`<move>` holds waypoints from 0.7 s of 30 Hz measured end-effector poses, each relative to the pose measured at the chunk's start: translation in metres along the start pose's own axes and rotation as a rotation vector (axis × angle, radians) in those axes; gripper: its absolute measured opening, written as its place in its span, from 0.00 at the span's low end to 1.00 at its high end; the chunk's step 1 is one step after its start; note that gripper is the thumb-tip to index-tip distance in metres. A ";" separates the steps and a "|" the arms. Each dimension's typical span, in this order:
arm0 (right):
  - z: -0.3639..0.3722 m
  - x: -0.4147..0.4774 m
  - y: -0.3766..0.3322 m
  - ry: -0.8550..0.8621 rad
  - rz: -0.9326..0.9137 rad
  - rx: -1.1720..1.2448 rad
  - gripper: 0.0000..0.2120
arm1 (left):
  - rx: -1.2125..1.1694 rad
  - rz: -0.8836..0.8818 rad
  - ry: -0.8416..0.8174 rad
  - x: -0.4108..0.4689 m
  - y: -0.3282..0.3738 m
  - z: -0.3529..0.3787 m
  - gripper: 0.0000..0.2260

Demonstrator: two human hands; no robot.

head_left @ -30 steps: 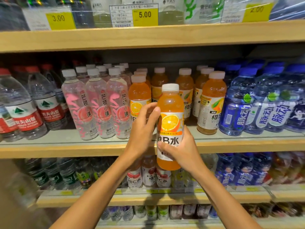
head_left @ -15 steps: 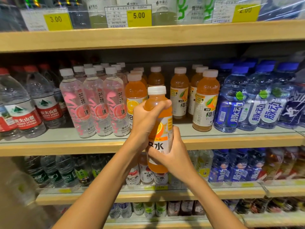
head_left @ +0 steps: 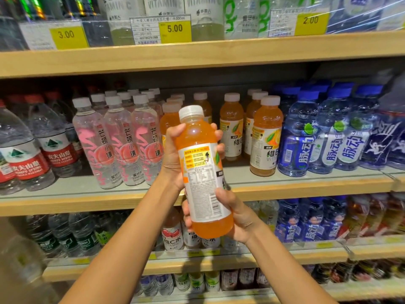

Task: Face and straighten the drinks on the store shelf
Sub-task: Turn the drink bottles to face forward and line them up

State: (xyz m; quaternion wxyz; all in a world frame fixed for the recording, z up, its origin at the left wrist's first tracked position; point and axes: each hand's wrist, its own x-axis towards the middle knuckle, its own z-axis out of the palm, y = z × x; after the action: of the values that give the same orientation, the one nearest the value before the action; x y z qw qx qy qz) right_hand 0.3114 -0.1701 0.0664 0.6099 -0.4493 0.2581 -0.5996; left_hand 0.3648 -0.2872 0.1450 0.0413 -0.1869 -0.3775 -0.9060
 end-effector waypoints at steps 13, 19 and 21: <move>-0.004 -0.007 -0.008 0.685 -0.315 -0.611 0.25 | 0.925 0.369 0.727 -0.016 -0.002 0.001 0.13; -0.002 0.000 0.005 1.002 -0.318 -1.095 0.27 | 0.931 0.422 0.820 -0.003 -0.021 0.015 0.27; -0.001 0.001 0.011 1.023 -0.303 -1.151 0.30 | 0.885 0.470 0.908 0.002 -0.025 0.014 0.25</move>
State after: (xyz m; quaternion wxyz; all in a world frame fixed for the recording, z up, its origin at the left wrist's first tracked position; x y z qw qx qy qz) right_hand 0.3162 -0.1723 0.0564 -0.0018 -0.3930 0.7129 -0.5808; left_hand 0.3620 -0.2593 0.1377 0.4644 0.1699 -0.6076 -0.6215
